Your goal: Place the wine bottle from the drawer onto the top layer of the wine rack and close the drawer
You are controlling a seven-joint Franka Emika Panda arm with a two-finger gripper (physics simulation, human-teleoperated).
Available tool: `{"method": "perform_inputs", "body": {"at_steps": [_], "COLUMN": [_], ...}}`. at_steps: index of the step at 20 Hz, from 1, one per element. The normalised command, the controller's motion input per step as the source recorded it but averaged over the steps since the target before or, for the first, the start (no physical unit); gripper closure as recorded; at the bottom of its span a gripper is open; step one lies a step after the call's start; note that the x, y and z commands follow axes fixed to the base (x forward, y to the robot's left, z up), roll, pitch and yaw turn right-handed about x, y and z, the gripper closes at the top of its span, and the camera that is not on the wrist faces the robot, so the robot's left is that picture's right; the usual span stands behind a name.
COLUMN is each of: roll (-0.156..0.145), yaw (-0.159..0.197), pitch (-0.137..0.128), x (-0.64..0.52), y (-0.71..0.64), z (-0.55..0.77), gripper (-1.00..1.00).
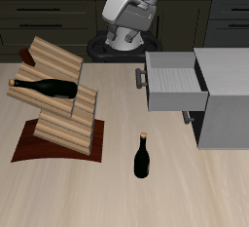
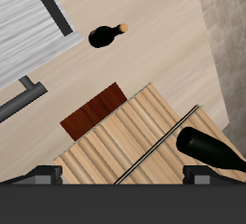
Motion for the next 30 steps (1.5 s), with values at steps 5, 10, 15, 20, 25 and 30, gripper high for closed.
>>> {"method": "perform_inputs", "body": {"at_steps": [5, 10, 15, 20, 25, 30], "roll": [0.027, -0.058, -0.022, 0.097, 0.241, 0.049], "yaw": [0.074, 0.066, 0.058, -0.009, -0.065, 0.027], "pitch": [-0.02, -0.032, -0.092, 0.007, -0.07, 0.055], "x": [-0.2, 0.02, -0.04, -0.13, -0.12, 0.11], "y": [0.11, -0.05, -0.04, 0.04, 0.29, 0.16], "z": [-0.1, -0.09, -0.03, 0.0, 0.0, -0.34], "gripper": [-1.0, -1.0, -1.0, -1.0, -1.0, -1.0]}}
